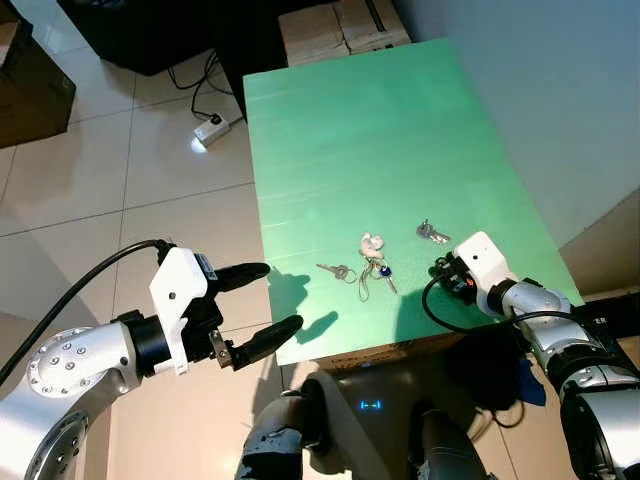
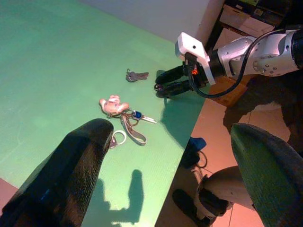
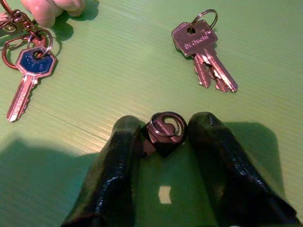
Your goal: Hang keys on a hook
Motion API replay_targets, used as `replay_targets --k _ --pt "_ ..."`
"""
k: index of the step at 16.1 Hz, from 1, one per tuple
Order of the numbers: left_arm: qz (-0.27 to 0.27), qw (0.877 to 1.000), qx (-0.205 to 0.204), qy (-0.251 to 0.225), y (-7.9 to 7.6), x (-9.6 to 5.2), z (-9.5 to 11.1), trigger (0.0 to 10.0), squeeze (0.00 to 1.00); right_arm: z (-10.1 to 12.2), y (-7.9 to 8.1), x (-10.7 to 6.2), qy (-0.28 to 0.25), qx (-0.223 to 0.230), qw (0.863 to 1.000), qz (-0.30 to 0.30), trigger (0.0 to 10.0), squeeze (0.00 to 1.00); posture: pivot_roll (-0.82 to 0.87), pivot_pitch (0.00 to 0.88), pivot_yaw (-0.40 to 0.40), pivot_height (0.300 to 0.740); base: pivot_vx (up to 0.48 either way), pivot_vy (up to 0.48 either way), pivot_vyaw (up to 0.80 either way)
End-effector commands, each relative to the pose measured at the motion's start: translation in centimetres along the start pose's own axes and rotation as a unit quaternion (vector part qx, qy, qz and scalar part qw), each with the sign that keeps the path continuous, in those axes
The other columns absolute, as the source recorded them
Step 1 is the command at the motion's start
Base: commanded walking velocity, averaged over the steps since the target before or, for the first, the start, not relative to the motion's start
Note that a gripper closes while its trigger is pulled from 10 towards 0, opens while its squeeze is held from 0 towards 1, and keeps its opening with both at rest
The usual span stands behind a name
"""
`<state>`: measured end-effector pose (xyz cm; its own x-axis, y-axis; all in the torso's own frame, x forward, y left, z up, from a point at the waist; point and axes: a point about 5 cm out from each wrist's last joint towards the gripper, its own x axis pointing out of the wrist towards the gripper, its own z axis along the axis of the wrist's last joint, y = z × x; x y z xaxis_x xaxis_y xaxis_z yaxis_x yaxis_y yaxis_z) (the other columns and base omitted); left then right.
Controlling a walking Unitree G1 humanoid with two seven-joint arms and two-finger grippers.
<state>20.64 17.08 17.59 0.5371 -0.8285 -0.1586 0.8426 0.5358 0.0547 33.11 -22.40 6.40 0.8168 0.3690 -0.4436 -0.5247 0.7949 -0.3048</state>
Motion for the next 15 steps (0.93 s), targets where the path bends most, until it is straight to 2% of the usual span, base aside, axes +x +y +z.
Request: replay_targets --k 1,5,8,11,13,15 --pt "-0.001 1.000 0.004 0.006 -0.2 -0.5 0.0 10.0 0.00 -1.3 0.9 -0.1 0.022 0.014 1.000 0.015 0.0 0.00 0.13 0.276 0.186 0.740 0.000 0.000 0.00" --pt "-0.001 1.000 0.000 0.006 -0.1 -0.4 -0.5 10.0 0.00 -1.6 1.2 -0.1 0.019 0.023 1.000 0.007 0.0 0.00 0.11 0.244 0.192 0.740 0.000 0.000 0.00" --pt "0.007 1.000 0.002 0.000 0.0 -0.1 -0.8 10.0 0.00 -0.6 1.1 0.3 -0.016 0.033 0.999 -0.036 0.0 0.00 0.08 0.205 0.194 0.740 0.000 0.000 0.00" --pt "0.036 0.999 0.009 -0.010 1.2 1.0 -1.4 10.0 0.00 1.1 0.6 0.5 -0.082 0.033 0.991 -0.102 0.0 0.00 0.02 0.147 0.182 0.740 0.000 0.000 0.00" --pt "0.079 0.997 0.018 -0.017 2.3 1.7 -1.7 10.0 0.00 2.2 0.4 0.3 -0.130 0.029 0.982 -0.135 0.0 0.00 -0.01 0.114 0.163 0.740 0.000 0.000 0.00" --pt "0.147 0.988 0.029 -0.026 3.9 2.3 -2.0 10.0 0.00 2.9 0.5 -0.1 -0.169 0.022 0.973 -0.157 0.0 0.00 -0.03 0.085 0.146 0.740 0.000 0.000 0.00"
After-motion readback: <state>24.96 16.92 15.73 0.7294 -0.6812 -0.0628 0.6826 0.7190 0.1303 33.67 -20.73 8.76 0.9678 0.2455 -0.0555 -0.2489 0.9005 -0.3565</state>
